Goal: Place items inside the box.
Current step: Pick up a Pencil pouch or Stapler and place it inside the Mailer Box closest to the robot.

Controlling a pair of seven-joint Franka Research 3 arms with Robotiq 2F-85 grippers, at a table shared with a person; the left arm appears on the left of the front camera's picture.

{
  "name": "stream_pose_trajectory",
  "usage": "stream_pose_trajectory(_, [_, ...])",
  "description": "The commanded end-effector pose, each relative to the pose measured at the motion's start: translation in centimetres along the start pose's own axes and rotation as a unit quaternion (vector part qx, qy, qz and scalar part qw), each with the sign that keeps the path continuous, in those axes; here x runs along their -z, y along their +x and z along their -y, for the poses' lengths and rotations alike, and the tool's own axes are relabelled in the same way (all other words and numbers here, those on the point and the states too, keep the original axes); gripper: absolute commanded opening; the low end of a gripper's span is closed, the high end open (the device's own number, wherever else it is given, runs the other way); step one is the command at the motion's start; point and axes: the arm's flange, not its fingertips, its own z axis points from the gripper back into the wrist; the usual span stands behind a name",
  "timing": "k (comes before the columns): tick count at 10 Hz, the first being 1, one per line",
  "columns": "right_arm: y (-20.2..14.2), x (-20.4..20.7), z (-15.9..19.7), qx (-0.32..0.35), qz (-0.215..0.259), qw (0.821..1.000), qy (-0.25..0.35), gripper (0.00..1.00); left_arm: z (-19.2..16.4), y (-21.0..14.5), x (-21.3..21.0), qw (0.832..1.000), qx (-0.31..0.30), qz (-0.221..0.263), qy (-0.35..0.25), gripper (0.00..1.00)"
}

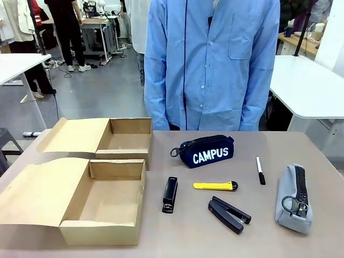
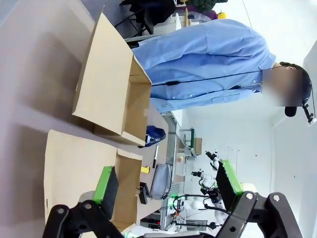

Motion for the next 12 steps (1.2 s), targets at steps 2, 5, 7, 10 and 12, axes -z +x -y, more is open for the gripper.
stream_pose_trajectory(2, [-0.7, 2.6, -1.8, -0.027, -0.016, 0.999, -0.036, 1.00, -0.2, -0.1, 0.1, 1.000, 0.013, -0.003, -0.002, 1.00])
stream_pose_trajectory(5, [-3.3, 10.0, -5.9, -0.107, -0.081, 0.984, -0.117, 1.00, -0.2, -0.1, 0.1, 1.000, 0.013, -0.003, -0.002, 1.00])
stream_pose_trajectory(7, [-6.8, 16.1, -7.6, -0.166, -0.148, 0.960, -0.168, 1.00, -0.2, -0.1, 0.1, 1.000, 0.013, -0.003, -0.002, 1.00])
stream_pose_trajectory(10, [-10.0, 19.6, -9.1, -0.224, -0.174, 0.939, -0.194, 1.00, -0.2, -0.1, 0.1, 1.000, 0.013, -0.003, -0.002, 1.00])
stream_pose_trajectory(12, [-3.6, 9.9, -6.8, -0.103, -0.114, 0.983, -0.101, 1.00, -0.2, -0.1, 0.1, 1.000, 0.013, -0.003, -0.002, 1.00])
